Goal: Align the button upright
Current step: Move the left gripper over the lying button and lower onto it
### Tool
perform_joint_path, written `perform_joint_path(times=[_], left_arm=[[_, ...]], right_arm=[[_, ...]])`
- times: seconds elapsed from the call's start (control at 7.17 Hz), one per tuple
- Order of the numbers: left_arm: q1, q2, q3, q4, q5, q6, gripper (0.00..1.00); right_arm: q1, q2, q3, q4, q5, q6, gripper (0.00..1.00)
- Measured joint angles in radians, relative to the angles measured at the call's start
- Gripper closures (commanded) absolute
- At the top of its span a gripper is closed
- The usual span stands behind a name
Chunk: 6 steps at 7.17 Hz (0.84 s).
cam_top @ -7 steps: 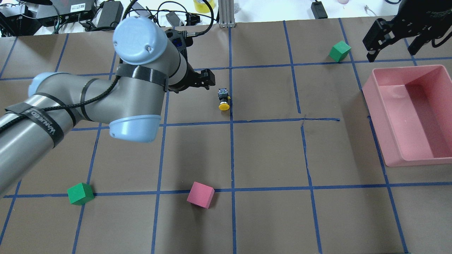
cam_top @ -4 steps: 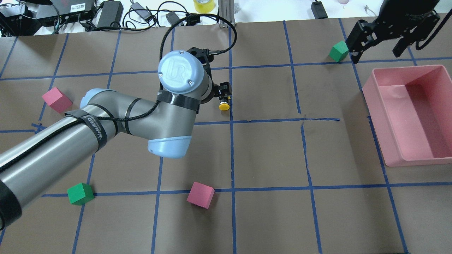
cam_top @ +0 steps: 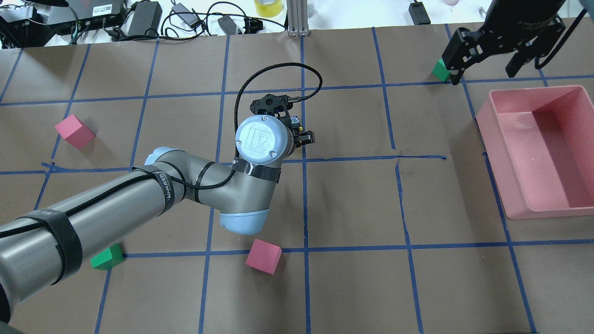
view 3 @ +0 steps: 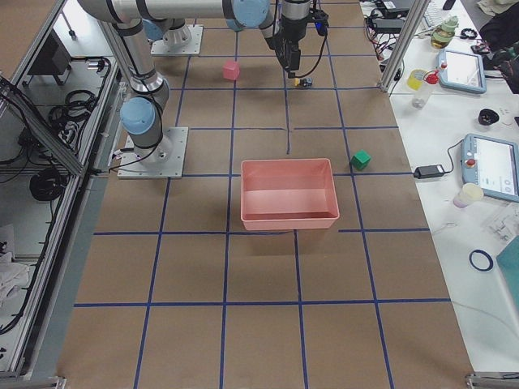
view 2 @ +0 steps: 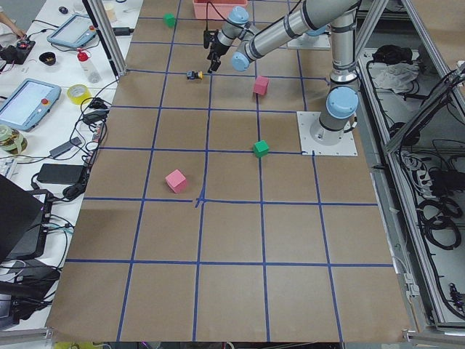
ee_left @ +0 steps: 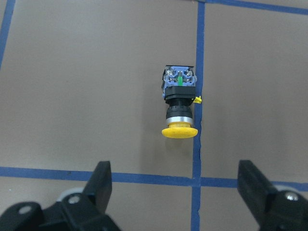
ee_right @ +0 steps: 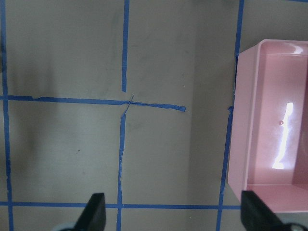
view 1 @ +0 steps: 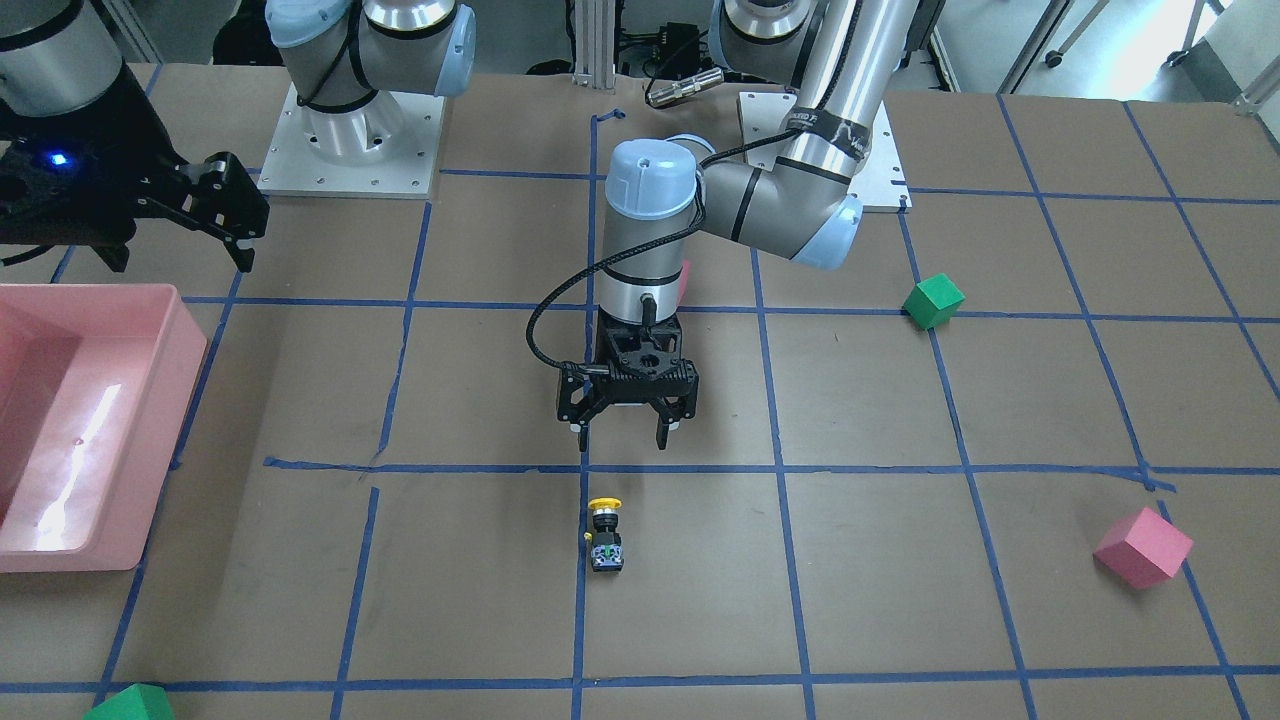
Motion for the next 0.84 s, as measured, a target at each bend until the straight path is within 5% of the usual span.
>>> perform_joint_path(times=[0.84], left_arm=[[-0.046,-0.137,0.018,0.206,0.107,-0.063,0.12]], right_arm=[[0.030,0.001,0.007,0.003,0.064,0.035,0.00]])
